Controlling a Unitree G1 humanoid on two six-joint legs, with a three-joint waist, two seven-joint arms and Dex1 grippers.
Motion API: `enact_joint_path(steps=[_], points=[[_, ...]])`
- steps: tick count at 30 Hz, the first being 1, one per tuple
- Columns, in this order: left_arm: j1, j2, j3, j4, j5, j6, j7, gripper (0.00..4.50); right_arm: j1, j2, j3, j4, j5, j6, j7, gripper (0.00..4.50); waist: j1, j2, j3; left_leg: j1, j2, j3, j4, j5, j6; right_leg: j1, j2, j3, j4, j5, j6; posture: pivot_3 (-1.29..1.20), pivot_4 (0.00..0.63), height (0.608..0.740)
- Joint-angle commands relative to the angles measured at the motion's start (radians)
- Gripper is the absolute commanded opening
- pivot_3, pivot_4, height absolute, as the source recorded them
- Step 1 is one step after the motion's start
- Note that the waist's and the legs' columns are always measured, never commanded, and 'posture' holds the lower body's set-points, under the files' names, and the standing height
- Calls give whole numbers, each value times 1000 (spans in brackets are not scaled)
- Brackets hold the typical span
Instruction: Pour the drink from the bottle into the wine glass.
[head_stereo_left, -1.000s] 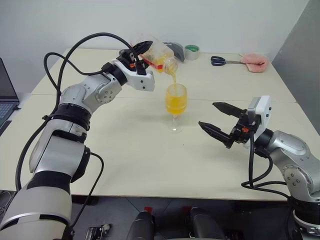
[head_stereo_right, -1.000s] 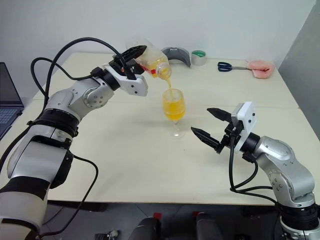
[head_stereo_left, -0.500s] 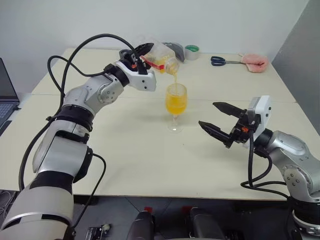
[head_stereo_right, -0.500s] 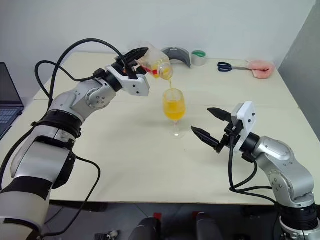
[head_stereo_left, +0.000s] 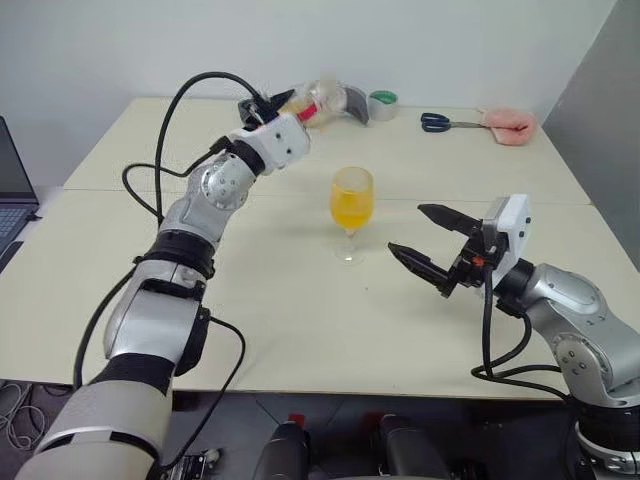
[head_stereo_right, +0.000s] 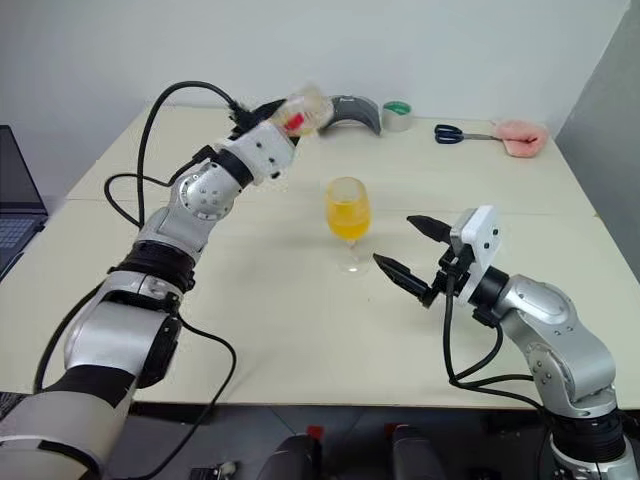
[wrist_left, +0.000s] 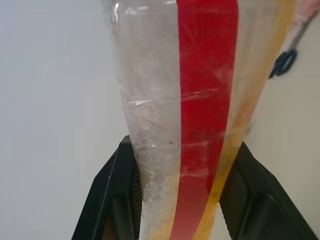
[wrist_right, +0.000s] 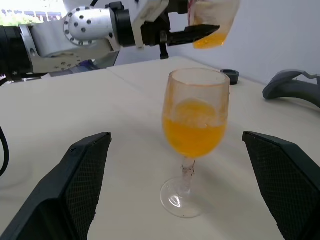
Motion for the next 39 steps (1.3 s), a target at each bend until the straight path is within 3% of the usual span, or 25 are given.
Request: enact_joint_path(steps=[1,10,16,26,33,34,39], points=[[43,-8,103,-145,-138,170,-53,1662,-15,-2,11,-48,-3,7,-14,4500,-7,0,0,0,0,0,0,0,0,0,0,0,0,0,0,0,150,740],[363,-22,275,-603,-395,645,-113,1662,-136,3,140,-113,53,236,-66,4500,-19,0,0,1,1,-2,1,0,-1,0,0,0,3,0,0,0,150,740],[512,-20,381,-730,-493,824,-90,1662,-190,-12,186,-107,48,271,-32,4500,-11,0,-1,1,0,-3,1,0,0,1,0,0,2,0,0,0,150,740],[587,-15,426,-701,-522,789,-107,1662,-229,11,272,-50,-47,206,2,4500,-6,0,-1,1,0,-2,1,0,0,1,0,0,1,0,0,0,150,740],[618,-6,392,-636,-463,701,-93,1662,-222,18,278,-41,-68,190,22,4500,-6,0,-1,1,1,-2,1,0,0,0,0,0,1,0,0,0,150,740],[619,-8,392,-631,-462,696,-91,2367,-221,19,278,-41,-70,190,24,4500,-6,0,-1,1,1,-2,1,0,0,0,0,0,0,0,0,0,150,740],[621,-7,380,-625,-451,673,-96,3910,-218,24,276,-41,-78,192,30,4500,-5,0,-1,1,1,-2,0,0,0,0,0,0,0,0,0,0,150,740]])
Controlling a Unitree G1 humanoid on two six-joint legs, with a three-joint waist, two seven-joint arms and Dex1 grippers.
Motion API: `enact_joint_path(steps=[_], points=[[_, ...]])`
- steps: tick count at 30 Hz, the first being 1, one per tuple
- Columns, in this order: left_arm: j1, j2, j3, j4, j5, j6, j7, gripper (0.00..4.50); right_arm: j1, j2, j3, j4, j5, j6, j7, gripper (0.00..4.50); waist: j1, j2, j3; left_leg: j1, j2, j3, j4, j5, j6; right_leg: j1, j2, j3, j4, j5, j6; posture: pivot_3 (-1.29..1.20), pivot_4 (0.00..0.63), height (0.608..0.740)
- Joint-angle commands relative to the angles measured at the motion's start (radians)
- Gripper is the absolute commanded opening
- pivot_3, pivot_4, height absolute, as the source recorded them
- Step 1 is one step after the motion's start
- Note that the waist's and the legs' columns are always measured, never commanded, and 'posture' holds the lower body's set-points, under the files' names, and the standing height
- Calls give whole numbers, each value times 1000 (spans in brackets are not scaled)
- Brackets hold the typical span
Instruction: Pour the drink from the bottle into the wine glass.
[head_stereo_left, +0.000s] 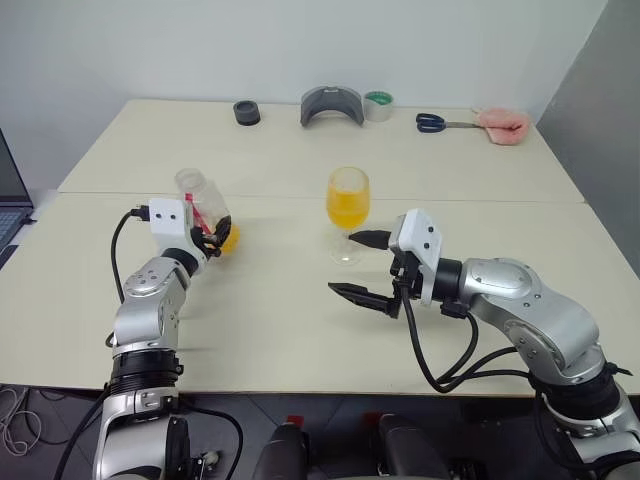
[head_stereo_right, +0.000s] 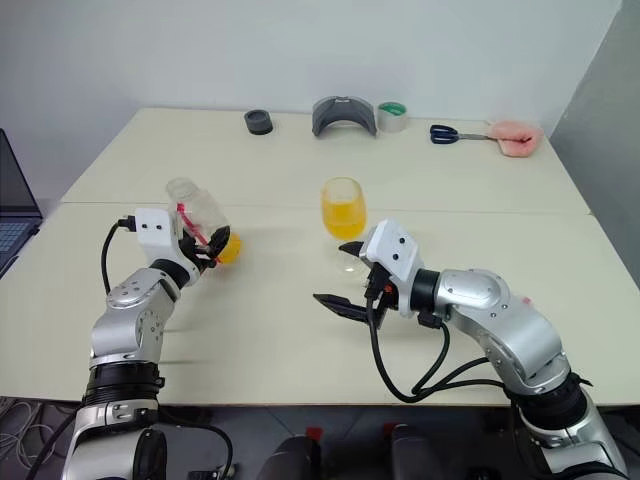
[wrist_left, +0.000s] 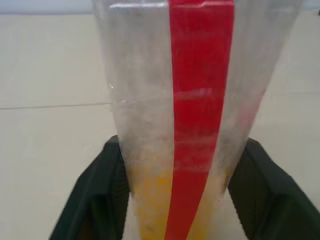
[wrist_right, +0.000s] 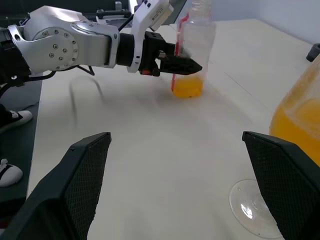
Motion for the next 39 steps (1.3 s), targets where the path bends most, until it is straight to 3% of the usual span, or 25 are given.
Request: enact_joint_path(steps=[1,2,11,16,21,30,39], points=[[-9,14,-6,-23,8,-36,-5,4214,-2,7,-10,-12,0,-20,12,4500,0,0,0,0,0,0,0,0,0,0,0,0,0,0,0,0,150,740],[-10,13,-5,-24,6,-37,-6,4472,-2,7,-11,-12,0,-19,13,4500,0,0,0,0,0,0,0,0,0,0,0,0,0,0,0,0,150,740],[48,17,-15,-91,11,-39,-13,4472,36,-10,-17,5,-32,-44,16,4500,0,0,0,0,0,0,0,0,0,0,0,0,0,0,0,0,150,740],[130,7,12,-211,-22,-25,-5,4472,189,-19,-39,50,-149,-202,-31,4500,5,0,0,0,0,0,-1,0,0,0,0,0,-1,0,0,0,150,740],[197,9,14,-308,13,-28,46,4472,307,80,-129,100,-177,-315,-130,4500,6,0,0,1,1,1,-1,0,0,0,0,1,-1,0,0,0,150,740],[334,-22,18,-480,-5,5,82,4472,374,298,-221,217,-211,-455,-307,4500,6,0,0,2,1,2,-3,0,0,0,0,2,-1,0,0,0,150,740],[413,-60,22,-571,-27,14,89,4472,349,335,-210,279,-253,-511,-324,4500,8,0,0,3,1,3,-3,0,0,1,1,3,-2,0,0,0,150,740]])
